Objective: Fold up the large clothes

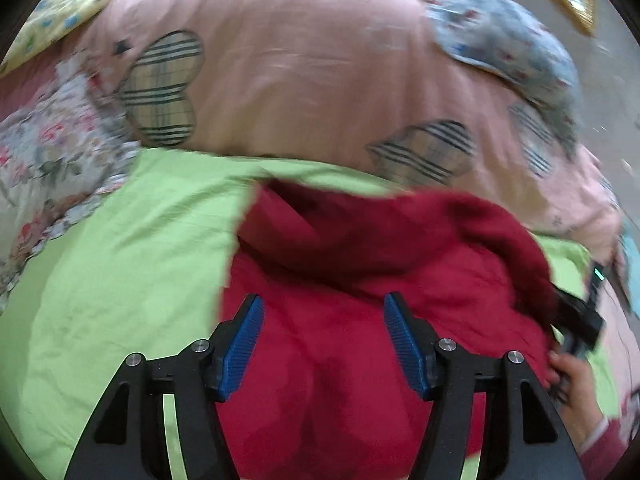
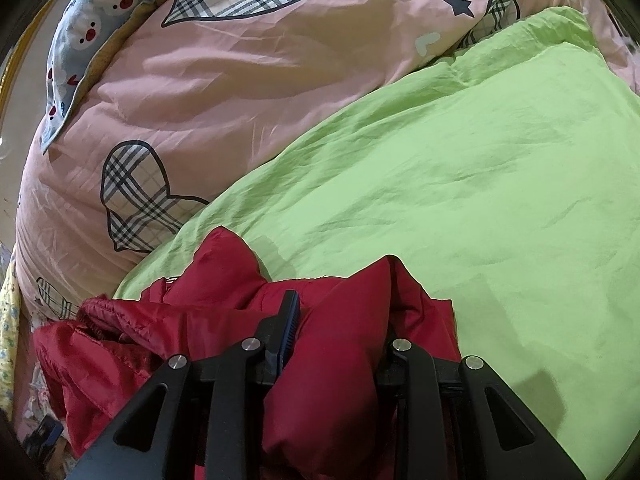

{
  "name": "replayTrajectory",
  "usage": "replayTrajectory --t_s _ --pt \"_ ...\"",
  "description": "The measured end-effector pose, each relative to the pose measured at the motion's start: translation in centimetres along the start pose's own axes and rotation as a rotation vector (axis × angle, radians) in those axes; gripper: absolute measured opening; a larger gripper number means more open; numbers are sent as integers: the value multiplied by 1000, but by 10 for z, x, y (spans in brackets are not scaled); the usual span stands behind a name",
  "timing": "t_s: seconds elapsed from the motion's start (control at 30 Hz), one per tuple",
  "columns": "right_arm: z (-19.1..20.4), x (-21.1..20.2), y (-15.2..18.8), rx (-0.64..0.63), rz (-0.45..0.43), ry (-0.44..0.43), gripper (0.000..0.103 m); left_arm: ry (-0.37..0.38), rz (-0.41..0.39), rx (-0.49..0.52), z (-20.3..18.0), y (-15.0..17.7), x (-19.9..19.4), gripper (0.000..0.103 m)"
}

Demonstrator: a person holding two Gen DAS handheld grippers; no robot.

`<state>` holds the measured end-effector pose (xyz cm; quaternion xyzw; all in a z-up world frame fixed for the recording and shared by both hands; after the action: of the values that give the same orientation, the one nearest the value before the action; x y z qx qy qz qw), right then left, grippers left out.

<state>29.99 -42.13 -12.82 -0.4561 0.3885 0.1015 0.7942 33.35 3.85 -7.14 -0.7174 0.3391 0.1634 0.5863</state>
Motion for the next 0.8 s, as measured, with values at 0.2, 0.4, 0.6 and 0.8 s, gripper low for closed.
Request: replayTrajectory --t_s 0.2,0.4,0.6,0.8 --pt "1 -1 -1 -8 -3 -1 29 80 98 126 -66 47 16 63" --pt "2 -8 -2 -13 -22 -13 31 -26 135 128 -55 62 52 65" --pt "12 -37 -5 -43 -46 -36 55 -91 141 142 -47 61 74 65" --pt "22 -100 -4 -117 -138 -88 76 -106 133 135 -50 62 81 65"
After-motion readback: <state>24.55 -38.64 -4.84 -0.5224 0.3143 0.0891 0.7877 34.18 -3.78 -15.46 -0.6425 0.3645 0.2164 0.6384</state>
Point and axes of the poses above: each gripper's, at about its wrist camera, not at the fingertips, and x roughly the way its jaws point, z to its left, y to its underside, the point moved 7 cm from there along x, roughly the way its jaws point, and after that the axes turned 4 degrees about y, right-handed, at the moved point
